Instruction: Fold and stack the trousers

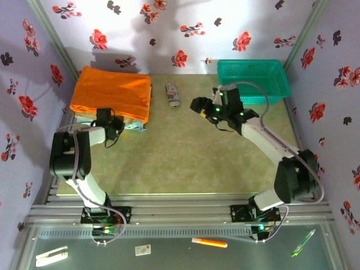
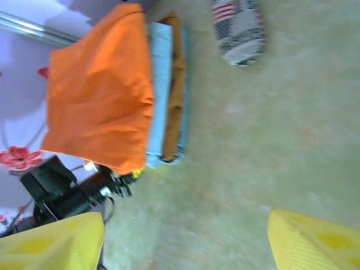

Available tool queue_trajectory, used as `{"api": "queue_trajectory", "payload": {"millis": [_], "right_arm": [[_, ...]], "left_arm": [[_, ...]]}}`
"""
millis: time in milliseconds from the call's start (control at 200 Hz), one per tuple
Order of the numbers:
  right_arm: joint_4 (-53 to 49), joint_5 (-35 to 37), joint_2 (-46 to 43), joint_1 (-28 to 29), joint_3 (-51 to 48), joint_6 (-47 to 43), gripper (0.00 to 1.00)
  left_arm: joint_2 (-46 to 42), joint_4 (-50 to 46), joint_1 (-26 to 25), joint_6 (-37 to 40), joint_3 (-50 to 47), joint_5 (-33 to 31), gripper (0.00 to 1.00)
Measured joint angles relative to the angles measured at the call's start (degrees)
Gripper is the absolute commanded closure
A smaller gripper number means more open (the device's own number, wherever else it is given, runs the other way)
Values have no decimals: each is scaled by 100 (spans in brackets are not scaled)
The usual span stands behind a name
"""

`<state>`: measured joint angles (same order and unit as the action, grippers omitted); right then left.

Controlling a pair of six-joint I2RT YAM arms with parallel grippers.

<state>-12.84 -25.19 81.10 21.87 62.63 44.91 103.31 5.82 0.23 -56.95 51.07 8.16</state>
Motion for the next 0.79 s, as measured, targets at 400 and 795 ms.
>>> {"api": "queue_trajectory", "payload": {"millis": [400,795], "right_arm": [[-1285,433,-1429,-780,-623,-758,22],[-2100,579,-2098,-1097,-667,-1049,20]], "left_arm": [[1180,673,348,-752,1235,76,100],[1906,197,448,-894,2459,-256,100]]}}
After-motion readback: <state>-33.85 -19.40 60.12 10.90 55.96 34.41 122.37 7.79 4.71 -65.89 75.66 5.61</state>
